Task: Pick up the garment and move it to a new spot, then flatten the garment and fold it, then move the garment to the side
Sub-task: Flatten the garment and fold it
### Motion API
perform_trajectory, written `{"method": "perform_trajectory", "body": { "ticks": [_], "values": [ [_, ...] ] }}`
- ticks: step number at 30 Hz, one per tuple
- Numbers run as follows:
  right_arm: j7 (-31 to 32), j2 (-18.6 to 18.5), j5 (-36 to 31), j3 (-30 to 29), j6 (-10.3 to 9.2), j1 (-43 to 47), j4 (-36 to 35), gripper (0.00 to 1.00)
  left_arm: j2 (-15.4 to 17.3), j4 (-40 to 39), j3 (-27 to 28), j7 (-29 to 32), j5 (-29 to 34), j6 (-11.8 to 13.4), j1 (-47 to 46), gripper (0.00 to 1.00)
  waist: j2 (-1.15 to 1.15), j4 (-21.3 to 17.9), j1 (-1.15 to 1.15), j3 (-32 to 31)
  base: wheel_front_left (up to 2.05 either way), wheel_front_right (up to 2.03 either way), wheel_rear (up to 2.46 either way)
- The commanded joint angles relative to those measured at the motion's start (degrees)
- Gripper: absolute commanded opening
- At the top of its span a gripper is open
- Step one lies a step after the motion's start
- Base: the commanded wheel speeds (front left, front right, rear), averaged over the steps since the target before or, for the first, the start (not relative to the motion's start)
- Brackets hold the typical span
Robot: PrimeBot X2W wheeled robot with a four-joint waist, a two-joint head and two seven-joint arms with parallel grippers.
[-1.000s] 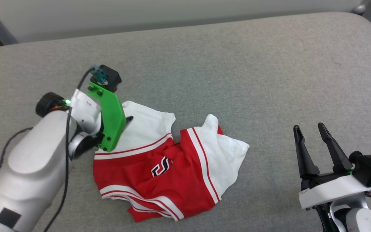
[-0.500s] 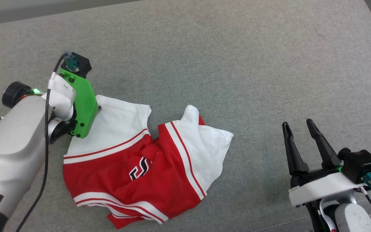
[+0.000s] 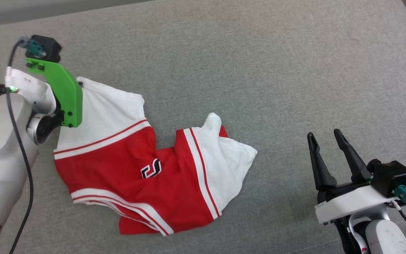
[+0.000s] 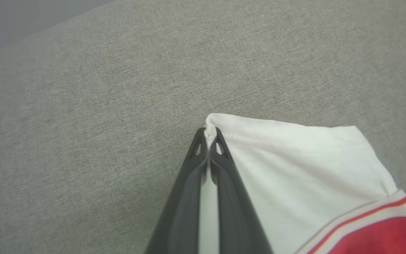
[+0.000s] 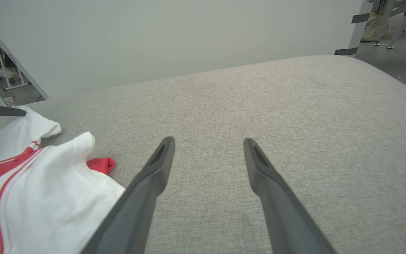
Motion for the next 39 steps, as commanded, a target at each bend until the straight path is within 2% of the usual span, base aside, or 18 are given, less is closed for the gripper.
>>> {"method": "perform_trajectory", "body": {
  "ticks": [1, 11, 19, 20, 21, 22, 29, 30, 31, 34, 39],
  "values": [
    [0.3, -0.2, -0.4, -0.1, -0.04, -0.5, 0.2, 1.0, 0.3, 0.7, 0.8, -1.3, -0.3, 0.8, -1.1, 0.0, 0.0, 1.1, 0.0, -1.1, 0.0, 0.0, 0.0],
    [2.9, -0.3, -0.8, -1.0, -0.04, 0.8, 0.6, 1.0, 1.9, 5.0, 4.6, -6.4, -4.7, 2.2, 5.7, 0.0, 0.0, 4.6, 0.0, -3.5, 0.0, 0.0, 0.0],
    [4.9, -0.3, -1.2, -2.0, -0.04, 2.0, 0.8, 1.0, 0.7, 3.2, 6.0, -10.8, -7.7, 3.2, 14.6, 0.0, 0.0, 6.7, 0.0, -4.8, 0.0, 0.0, 0.0],
    [5.1, -0.3, -1.2, -2.1, -0.04, 2.1, 0.8, 1.0, 0.5, 2.8, 6.0, -11.2, -7.9, 3.2, 15.3, 0.15, 0.0, 6.9, 0.0, -4.9, 0.0, 0.0, 0.0],
    [5.3, -0.3, -1.3, -2.1, -0.04, 2.2, 0.8, 1.0, 0.3, 2.2, 6.0, -12.2, -7.8, 3.3, 15.9, 0.74, 0.0, 7.1, 0.0, -4.9, 0.0, 0.0, 0.0],
    [5.5, -0.3, -1.3, -2.1, -0.04, 2.2, 0.8, 1.0, 0.1, 1.7, 6.2, -13.3, -7.8, 3.3, 16.1, 1.0, 0.0, 7.2, 0.0, -5.0, 0.0, 0.0, 0.0],
    [6.3, -0.4, -1.4, -2.6, -0.04, 2.7, 0.7, 1.0, -0.4, -3.1, 6.6, -25.6, -4.2, 2.8, 16.1, 1.0, 0.0, 8.5, 0.0, -6.6, 0.0, 0.0, 0.0],
    [6.6, -0.5, -1.4, -2.9, -0.04, 3.3, 0.8, 1.0, -0.3, -5.8, 6.1, -30.6, -2.1, 2.3, 16.7, 1.0, 0.0, 9.1, 0.0, -7.9, 0.0, 0.0, 0.0],
    [6.8, -0.5, -1.4, -3.1, -0.04, 3.6, 0.8, 1.0, -0.3, -7.0, 6.0, -32.7, -1.4, 2.3, 17.1, 1.0, 0.0, 9.4, 0.0, -8.5, 0.0, 0.0, 0.0],
    [7.3, -0.6, -1.3, -3.7, -0.04, 4.5, 0.6, 1.0, -0.4, -11.0, 6.8, -36.4, 0.0, 3.3, 19.0, 1.0, 0.0, 10.2, 0.0, -10.0, 0.0, 0.0, 0.0],
    [8.5, -0.9, -1.2, -4.3, -0.04, 6.4, 0.1, 1.0, -1.5, -22.4, 10.8, -38.0, 4.6, 5.6, 25.6, 1.0, 0.0, 11.7, 0.0, -12.3, 0.0, 0.0, 0.0]
  ]
}}
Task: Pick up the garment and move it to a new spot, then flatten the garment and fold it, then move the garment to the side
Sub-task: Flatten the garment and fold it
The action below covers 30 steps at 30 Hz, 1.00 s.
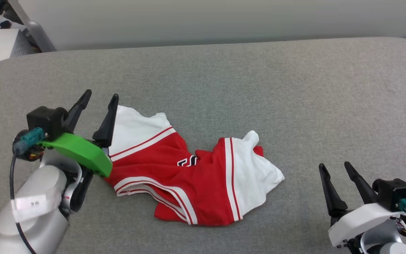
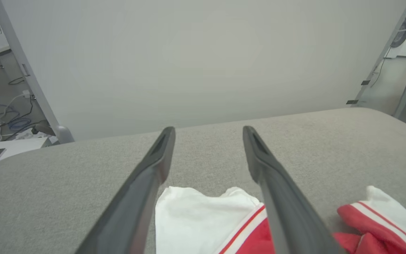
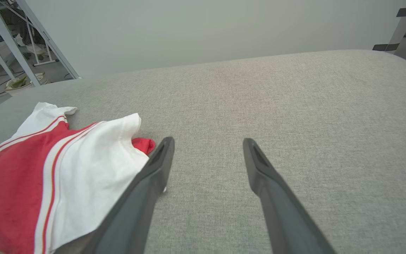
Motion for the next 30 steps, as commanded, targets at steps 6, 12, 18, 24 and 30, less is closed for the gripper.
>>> {"method": "perform_trajectory", "body": {
  "ticks": [6, 12, 18, 24, 30],
  "values": [
    [1.6, -0.3, 0.1, -0.3, -0.04, 2.4, -0.7, 1.0, -6.3, -14.1, 8.4, -0.3, 10.1, 4.1, 15.1, 1.0, 0.0, 2.5, 0.0, -3.3, 0.0, 0.0, 0.0],
    [2.3, -0.3, 0.3, -0.2, -0.04, 3.4, -0.7, 1.0, -11.2, -14.7, 13.3, -0.3, 14.0, 1.8, 23.5, 1.0, 0.0, 3.2, 0.0, -4.6, 0.0, 0.0, 0.0],
    [1.8, 0.2, 0.2, -0.5, -0.04, 4.2, 0.1, 1.0, -15.2, -14.4, 17.4, -0.3, 17.0, -0.9, 26.9, 1.0, 0.0, 3.7, 0.0, -5.4, 0.0, 0.0, 0.0],
    [12.1, -3.3, 2.9, 2.2, -0.04, 3.4, -1.0, 1.0, -17.5, -13.3, 19.2, -0.3, 20.0, -3.4, 26.7, 1.0, 0.0, 5.6, 0.0, -4.5, 0.0, 0.0, 0.0],
    [30.5, -7.9, 5.3, 4.8, -0.04, -2.4, -2.8, 1.0, -19.8, -14.2, 20.5, -0.3, 22.5, -5.0, 25.2, 1.0, 0.0, 7.7, 0.0, -2.2, 0.0, 0.0, 0.0]
  ]
}}
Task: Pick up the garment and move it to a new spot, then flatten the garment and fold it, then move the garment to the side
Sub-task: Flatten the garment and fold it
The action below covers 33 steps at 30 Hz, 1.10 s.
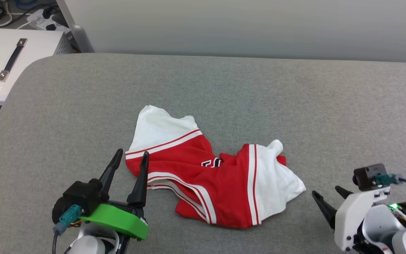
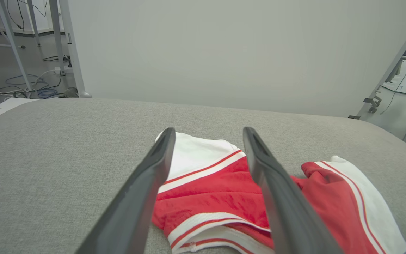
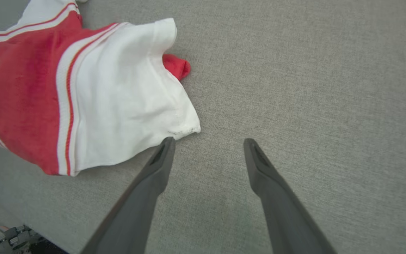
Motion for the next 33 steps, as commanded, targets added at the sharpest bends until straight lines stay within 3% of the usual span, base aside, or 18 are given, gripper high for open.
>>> {"method": "perform_trajectory", "body": {
  "ticks": [1, 7, 21, 22, 24, 33],
  "values": [
    [3.5, -0.2, 1.0, 0.2, -0.03, -2.3, -0.1, 1.0, -0.6, -0.3, 0.5, -0.2, 0.9, -0.5, -1.1, 1.0, 0.0, 1.6, 0.0, 1.6, 0.0, 0.0, 0.0],
    [12.9, -1.5, 1.6, 1.7, -0.03, -8.8, 2.7, 1.0, -2.0, 0.3, 1.3, -0.2, 2.2, -1.3, -2.7, 1.0, 0.0, 4.0, 0.0, 4.5, 0.0, 0.0, 0.0],
    [18.6, -2.1, -0.5, 5.8, -0.03, -11.2, 9.4, 1.0, -3.8, 0.5, 3.3, -0.2, 3.3, -1.7, -4.8, 1.0, 0.0, 6.7, 0.0, 8.3, 0.0, 0.0, 0.0],
    [18.7, -2.2, -0.5, 6.2, -0.03, -11.1, 9.6, 0.56, -3.8, 0.5, 3.3, -0.2, 3.3, -1.7, -4.9, 1.0, 0.0, 6.7, 0.0, 8.4, 0.0, 0.0, 0.0],
    [18.6, -2.6, -0.4, 6.9, -0.03, -11.1, 10.1, 0.0, -3.8, 0.5, 3.4, -0.2, 3.3, -1.7, -5.0, 1.0, 0.0, 6.5, 0.0, 8.6, 0.0, 0.0, 0.0],
    [17.5, -7.6, 1.1, 6.3, -0.03, -10.4, 8.7, 0.0, -3.6, 1.3, 3.6, -0.2, 3.2, -1.7, -4.7, 1.0, 0.0, 3.8, 0.0, 6.6, 0.0, 0.0, 0.0]
  ]
}}
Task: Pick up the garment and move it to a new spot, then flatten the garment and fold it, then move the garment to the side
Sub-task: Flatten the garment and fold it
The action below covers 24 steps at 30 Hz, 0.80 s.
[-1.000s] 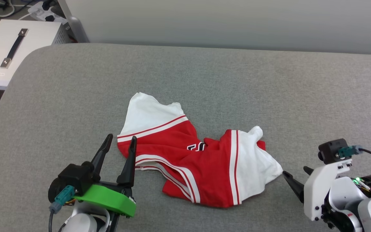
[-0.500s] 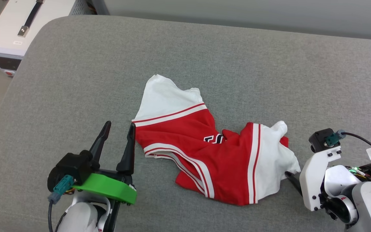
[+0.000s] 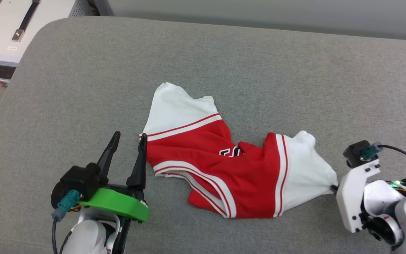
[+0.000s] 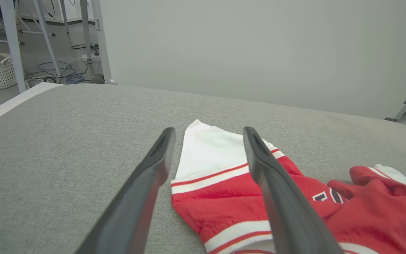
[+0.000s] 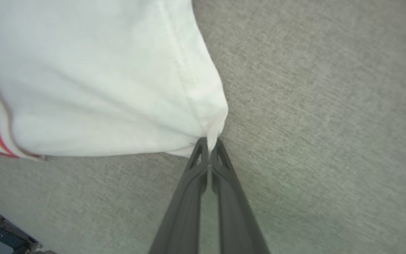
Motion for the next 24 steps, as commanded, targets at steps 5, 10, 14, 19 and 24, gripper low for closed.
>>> {"method": "perform_trajectory", "body": {
  "ticks": [5, 10, 14, 19, 24],
  "values": [
    [2.1, -7.8, 1.6, -2.6, -0.05, 1.9, -0.9, 0.0, 0.0, 0.2, -0.1, -0.2, 0.3, -0.2, -0.9, 1.0, 0.0, -2.1, 0.0, -1.4, 0.0, 0.0, 0.0],
    [3.7, -14.3, 2.5, -6.6, -0.05, 1.8, -0.6, 0.0, 0.1, 0.0, -0.2, -0.2, 0.2, -0.2, -1.2, 1.0, 0.0, -2.5, 0.0, -0.7, 0.0, 0.0, 0.0],
    [2.7, -18.3, 2.1, -9.1, -0.05, 0.7, 2.6, 0.0, 0.3, 0.0, -0.5, -0.2, 0.1, -0.2, -1.6, 1.0, 0.0, -2.4, 0.0, 0.4, 0.0, 0.0, 0.0],
    [-0.1, -18.2, 2.2, -9.8, -0.05, -0.5, 7.9, 0.0, 0.5, 0.3, -0.5, -0.2, 0.0, -0.2, -2.2, 1.0, 0.0, -2.0, 0.0, 1.5, 0.0, 0.0, 0.0],
    [-3.7, -16.3, 2.0, -9.0, -0.05, -1.6, 12.3, 0.04, 0.7, 0.8, -0.4, -0.2, -0.1, -0.2, -2.5, 1.0, 0.0, -2.0, 0.0, 1.8, 0.0, 0.0, 0.0]
  ]
}}
